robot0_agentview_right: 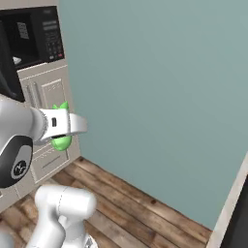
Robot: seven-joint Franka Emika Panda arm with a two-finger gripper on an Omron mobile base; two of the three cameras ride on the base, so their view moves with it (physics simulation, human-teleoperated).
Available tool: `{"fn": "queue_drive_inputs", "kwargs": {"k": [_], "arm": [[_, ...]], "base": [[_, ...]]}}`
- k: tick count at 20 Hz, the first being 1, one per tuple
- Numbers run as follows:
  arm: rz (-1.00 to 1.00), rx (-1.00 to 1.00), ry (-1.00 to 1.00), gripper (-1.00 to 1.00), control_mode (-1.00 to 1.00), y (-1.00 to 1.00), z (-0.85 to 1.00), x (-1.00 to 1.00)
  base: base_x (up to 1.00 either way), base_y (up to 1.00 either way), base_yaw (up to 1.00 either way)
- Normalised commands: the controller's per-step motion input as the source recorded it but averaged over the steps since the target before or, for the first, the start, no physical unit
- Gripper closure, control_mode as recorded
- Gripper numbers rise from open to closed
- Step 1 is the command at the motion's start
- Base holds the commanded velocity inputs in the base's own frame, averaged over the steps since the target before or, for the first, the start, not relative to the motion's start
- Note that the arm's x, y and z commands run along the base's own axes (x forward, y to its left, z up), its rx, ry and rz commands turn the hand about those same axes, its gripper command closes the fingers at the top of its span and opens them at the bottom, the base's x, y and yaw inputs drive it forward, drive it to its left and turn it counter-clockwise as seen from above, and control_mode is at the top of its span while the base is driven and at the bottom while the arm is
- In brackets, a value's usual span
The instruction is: Pick the corn from the counter and place it in the microwave. Then turn on the microwave.
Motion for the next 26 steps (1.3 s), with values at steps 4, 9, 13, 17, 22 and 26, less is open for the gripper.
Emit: {"fn": "queue_drive_inputs", "kwargs": {"k": [4, 9, 13, 17, 22, 26], "arm": [[0.00, 0.00, 0.00, 1.00, 1.00, 0.00, 0.00, 0.00], [0.00, 0.00, 0.00, 1.00, 1.00, 0.00, 0.00, 0.00], [0.00, 0.00, 0.00, 1.00, 1.00, 0.00, 0.00, 0.00], [0.00, 0.00, 0.00, 1.00, 1.00, 0.00, 0.00, 0.00], [0.00, 0.00, 0.00, 1.00, 1.00, 0.00, 0.00, 0.00], [0.00, 0.00, 0.00, 1.00, 1.00, 0.00, 0.00, 0.00]], "base": [[0.54, 0.00, -0.12], [0.57, 0.01, -0.11], [0.55, 0.00, -0.10], [0.40, 0.08, -0.07], [0.37, 0.27, 0.01], [0.32, 0.33, 0.16]]}}
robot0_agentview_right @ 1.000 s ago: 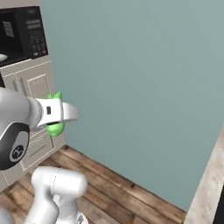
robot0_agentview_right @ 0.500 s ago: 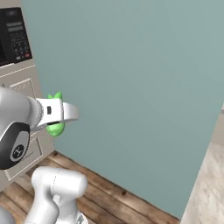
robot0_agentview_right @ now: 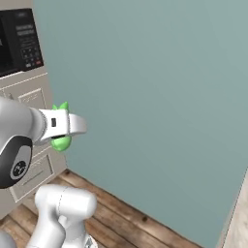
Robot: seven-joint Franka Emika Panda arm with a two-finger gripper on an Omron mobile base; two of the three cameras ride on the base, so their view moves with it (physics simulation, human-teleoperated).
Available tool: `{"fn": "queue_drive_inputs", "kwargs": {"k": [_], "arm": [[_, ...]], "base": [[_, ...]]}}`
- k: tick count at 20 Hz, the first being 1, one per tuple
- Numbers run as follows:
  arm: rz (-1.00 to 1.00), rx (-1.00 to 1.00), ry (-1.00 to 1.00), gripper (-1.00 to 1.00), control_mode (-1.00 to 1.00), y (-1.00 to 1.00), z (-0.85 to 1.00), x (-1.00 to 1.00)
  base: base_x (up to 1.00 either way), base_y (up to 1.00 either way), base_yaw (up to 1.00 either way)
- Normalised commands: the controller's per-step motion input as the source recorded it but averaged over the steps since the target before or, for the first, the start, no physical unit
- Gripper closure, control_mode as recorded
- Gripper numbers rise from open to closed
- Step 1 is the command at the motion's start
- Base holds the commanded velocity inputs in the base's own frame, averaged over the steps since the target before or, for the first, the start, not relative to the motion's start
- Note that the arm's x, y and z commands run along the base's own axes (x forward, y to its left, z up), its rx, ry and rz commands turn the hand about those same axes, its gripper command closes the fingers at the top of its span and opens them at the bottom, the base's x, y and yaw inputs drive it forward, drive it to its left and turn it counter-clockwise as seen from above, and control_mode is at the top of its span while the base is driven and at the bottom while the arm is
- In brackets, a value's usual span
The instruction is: Pick the corn from the counter and place it in the microwave. Then turn on the microwave.
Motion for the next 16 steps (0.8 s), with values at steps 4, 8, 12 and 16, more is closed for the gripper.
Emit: {"fn": "queue_drive_inputs", "kwargs": {"k": [4, 8, 12, 16], "arm": [[0.00, 0.00, 0.00, 1.00, 1.00, 0.00, 0.00, 0.00], [0.00, 0.00, 0.00, 1.00, 1.00, 0.00, 0.00, 0.00], [0.00, 0.00, 0.00, 1.00, 1.00, 0.00, 0.00, 0.00], [0.00, 0.00, 0.00, 1.00, 1.00, 0.00, 0.00, 0.00]], "base": [[0.28, 0.07, 0.23], [0.27, 0.01, 0.23], [0.25, 0.00, 0.23], [0.24, 0.00, 0.23]]}}
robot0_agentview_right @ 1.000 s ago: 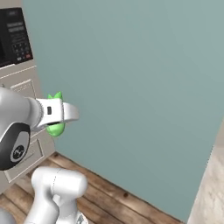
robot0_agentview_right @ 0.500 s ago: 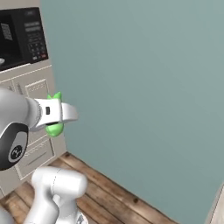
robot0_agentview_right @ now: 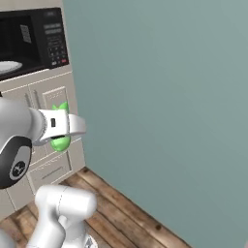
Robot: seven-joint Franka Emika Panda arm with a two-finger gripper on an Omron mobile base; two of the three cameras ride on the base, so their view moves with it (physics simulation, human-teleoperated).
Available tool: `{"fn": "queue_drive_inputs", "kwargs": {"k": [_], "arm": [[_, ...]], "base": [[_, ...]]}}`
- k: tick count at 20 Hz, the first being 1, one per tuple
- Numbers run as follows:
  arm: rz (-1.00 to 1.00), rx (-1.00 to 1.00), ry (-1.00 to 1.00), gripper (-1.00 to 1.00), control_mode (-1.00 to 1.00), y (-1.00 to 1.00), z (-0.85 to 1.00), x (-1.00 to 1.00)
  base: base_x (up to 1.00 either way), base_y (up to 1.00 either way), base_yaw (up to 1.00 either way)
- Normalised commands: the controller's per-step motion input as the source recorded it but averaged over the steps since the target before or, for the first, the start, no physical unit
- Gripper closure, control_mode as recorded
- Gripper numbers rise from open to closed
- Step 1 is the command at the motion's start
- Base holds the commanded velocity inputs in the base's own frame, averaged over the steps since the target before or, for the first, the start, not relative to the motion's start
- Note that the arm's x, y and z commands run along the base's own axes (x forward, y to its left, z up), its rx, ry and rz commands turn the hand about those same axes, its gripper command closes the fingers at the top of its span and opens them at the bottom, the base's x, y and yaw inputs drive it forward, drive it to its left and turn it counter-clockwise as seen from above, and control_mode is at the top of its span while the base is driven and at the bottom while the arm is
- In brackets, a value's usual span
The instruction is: Pick the corn from the counter and place it in the microwave. Then turn on the microwave.
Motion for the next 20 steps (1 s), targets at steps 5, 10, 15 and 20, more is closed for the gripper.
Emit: {"fn": "queue_drive_inputs", "kwargs": {"k": [5, 10, 15, 20], "arm": [[0.00, 0.00, 0.00, 1.00, 1.00, 0.00, 0.00, 0.00], [0.00, 0.00, 0.00, 1.00, 1.00, 0.00, 0.00, 0.00], [0.00, 0.00, 0.00, 1.00, 1.00, 0.00, 0.00, 0.00], [0.00, 0.00, 0.00, 1.00, 1.00, 0.00, 0.00, 0.00]], "base": [[0.23, 0.00, 0.23], [0.21, 0.00, 0.22], [0.17, -0.03, 0.20], [0.20, -0.12, 0.19]]}}
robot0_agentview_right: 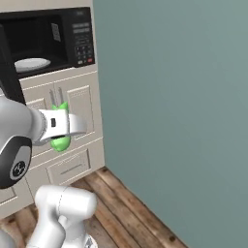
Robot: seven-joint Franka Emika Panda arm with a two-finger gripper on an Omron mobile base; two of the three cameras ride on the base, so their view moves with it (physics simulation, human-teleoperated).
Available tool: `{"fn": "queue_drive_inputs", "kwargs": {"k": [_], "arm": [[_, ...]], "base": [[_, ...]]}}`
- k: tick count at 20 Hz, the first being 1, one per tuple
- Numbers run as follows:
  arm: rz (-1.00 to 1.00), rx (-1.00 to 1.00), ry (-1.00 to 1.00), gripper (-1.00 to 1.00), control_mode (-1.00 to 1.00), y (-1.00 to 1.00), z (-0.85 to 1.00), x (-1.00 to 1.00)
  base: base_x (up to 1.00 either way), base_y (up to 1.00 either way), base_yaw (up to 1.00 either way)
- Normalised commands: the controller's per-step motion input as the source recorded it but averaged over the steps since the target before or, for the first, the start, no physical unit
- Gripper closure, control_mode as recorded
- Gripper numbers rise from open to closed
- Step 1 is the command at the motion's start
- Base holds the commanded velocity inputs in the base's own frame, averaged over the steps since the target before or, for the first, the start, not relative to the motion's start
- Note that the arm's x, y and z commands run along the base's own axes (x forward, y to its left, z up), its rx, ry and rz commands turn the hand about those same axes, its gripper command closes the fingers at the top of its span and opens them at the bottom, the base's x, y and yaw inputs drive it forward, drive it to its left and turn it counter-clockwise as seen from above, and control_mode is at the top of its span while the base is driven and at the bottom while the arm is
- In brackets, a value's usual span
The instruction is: Pick the corn from the counter and place it in the microwave. Then turn on the microwave.
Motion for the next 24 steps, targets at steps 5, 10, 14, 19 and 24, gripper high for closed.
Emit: {"fn": "queue_drive_inputs", "kwargs": {"k": [5, 10, 14, 19, 24], "arm": [[0.00, 0.00, 0.00, 1.00, 1.00, 0.00, 0.00, 0.00], [0.00, 0.00, 0.00, 1.00, 1.00, 0.00, 0.00, 0.00], [0.00, 0.00, 0.00, 1.00, 1.00, 0.00, 0.00, 0.00], [0.00, 0.00, 0.00, 1.00, 1.00, 0.00, 0.00, 0.00], [0.00, 0.00, 0.00, 1.00, 1.00, 0.00, 0.00, 0.00]], "base": [[0.22, -0.19, 0.16], [0.50, -0.21, 0.09], [0.62, -0.18, 0.05], [0.52, -0.06, 0.05], [0.47, 0.01, 0.14]]}}
